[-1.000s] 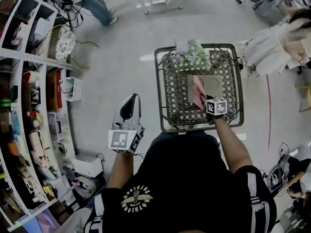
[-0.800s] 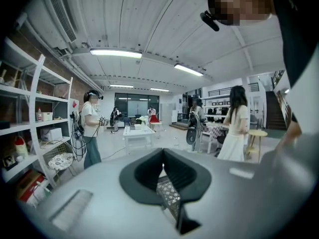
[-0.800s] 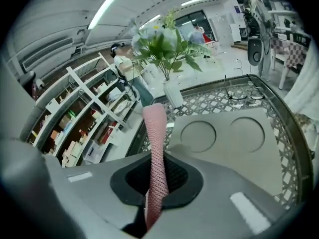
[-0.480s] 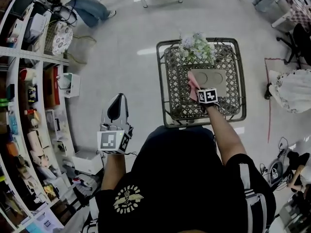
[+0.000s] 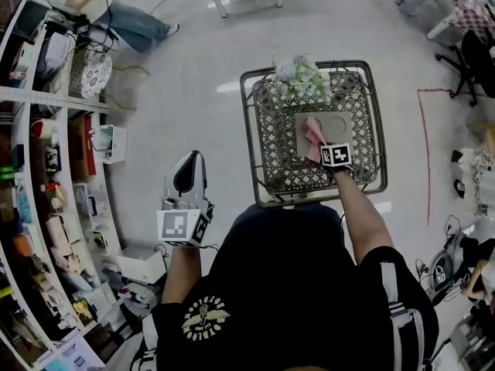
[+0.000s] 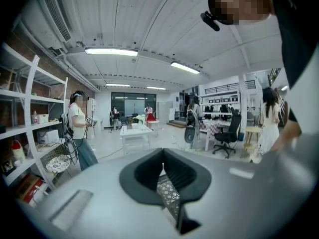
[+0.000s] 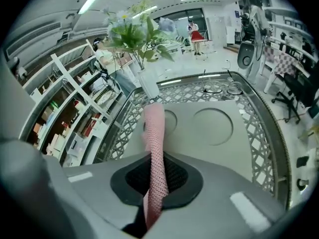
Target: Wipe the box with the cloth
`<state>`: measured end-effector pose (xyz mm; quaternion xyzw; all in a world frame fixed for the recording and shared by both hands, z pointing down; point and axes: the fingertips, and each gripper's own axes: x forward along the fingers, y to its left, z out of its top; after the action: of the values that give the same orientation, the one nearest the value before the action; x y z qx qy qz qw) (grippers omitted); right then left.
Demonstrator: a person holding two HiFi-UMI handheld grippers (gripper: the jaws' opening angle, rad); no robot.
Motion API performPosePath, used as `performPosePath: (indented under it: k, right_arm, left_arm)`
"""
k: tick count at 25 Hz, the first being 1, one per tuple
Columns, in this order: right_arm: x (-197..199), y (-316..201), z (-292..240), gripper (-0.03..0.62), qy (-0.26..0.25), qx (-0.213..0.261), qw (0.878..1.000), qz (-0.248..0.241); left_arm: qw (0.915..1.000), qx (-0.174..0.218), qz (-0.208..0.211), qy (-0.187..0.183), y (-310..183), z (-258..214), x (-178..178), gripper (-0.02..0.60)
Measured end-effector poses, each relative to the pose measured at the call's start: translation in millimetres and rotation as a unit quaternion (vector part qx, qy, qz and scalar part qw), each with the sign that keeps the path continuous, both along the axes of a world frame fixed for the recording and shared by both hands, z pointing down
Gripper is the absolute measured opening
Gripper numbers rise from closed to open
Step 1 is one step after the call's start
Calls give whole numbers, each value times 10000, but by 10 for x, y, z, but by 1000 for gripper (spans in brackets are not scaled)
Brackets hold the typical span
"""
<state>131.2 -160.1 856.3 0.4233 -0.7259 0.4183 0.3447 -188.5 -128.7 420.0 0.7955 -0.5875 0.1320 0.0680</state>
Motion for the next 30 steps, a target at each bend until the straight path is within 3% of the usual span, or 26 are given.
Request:
performPosePath:
  k: [7,15,22,30]
  right_arm:
    - [744,78,78,17,229,-65,9997,39]
    - [1343,52,170,17,385,-138,9992,-26]
    - [1301,-88,-135,17,-93,275,9996,-35]
    - [1257,-17,-1126,17,-631,1262,9897,220]
  left_arm:
    - [10000,46,-35,10,31,-20,497,0]
    - [9993,65,-379,21,179,34,848,0]
    - [9981,54,-603,121,380,53,986,0]
    - [9982,159,-522,232,389,-27,934,0]
